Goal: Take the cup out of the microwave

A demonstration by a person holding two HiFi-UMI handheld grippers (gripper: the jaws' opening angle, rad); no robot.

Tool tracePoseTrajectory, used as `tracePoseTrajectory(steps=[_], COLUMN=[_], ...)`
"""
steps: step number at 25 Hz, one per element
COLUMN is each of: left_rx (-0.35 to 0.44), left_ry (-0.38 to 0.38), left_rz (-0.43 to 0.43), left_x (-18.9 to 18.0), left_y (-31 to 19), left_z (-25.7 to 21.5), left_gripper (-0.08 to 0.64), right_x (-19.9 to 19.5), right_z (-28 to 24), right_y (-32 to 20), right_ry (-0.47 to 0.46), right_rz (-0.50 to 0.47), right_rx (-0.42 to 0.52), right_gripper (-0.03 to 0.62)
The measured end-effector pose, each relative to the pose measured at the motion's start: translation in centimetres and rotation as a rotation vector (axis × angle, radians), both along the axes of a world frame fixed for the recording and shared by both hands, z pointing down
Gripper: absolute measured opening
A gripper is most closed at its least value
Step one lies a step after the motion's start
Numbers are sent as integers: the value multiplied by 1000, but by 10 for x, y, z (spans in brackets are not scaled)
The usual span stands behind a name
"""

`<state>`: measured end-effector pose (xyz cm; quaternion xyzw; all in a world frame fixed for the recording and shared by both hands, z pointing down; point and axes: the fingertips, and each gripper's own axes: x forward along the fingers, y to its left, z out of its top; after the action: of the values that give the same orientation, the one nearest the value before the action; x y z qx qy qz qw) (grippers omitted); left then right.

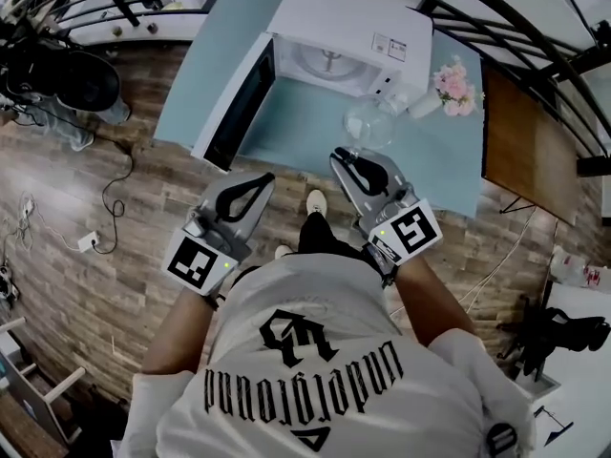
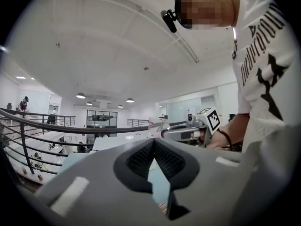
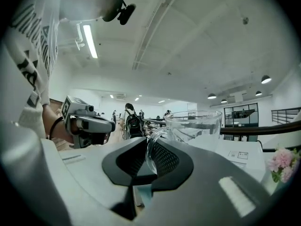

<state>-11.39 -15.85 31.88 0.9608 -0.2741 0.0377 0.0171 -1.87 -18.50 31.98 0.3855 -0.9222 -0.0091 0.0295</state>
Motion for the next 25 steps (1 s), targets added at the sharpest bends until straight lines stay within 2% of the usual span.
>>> tracePoseTrajectory(steps=[7, 15, 21, 25], left_rx=[-3, 15, 11, 22], left_ry=[11, 27, 38, 38], left_rz=[-35, -31, -39, -46], left_x=[-20, -32, -25, -7], left_y=[17, 36, 44, 53], left_z=[-12, -24, -29, -34], left_gripper=[49, 49, 49, 49], right_x=[3, -1, 12, 23], right_z=[-12, -23, -30, -35], right_y=[28, 56, 73, 82], right_ry=[12, 16, 11, 2], right_rz=[-9, 4, 8, -13], right_rx=[18, 18, 1, 12], right_gripper=[37, 37, 37, 37])
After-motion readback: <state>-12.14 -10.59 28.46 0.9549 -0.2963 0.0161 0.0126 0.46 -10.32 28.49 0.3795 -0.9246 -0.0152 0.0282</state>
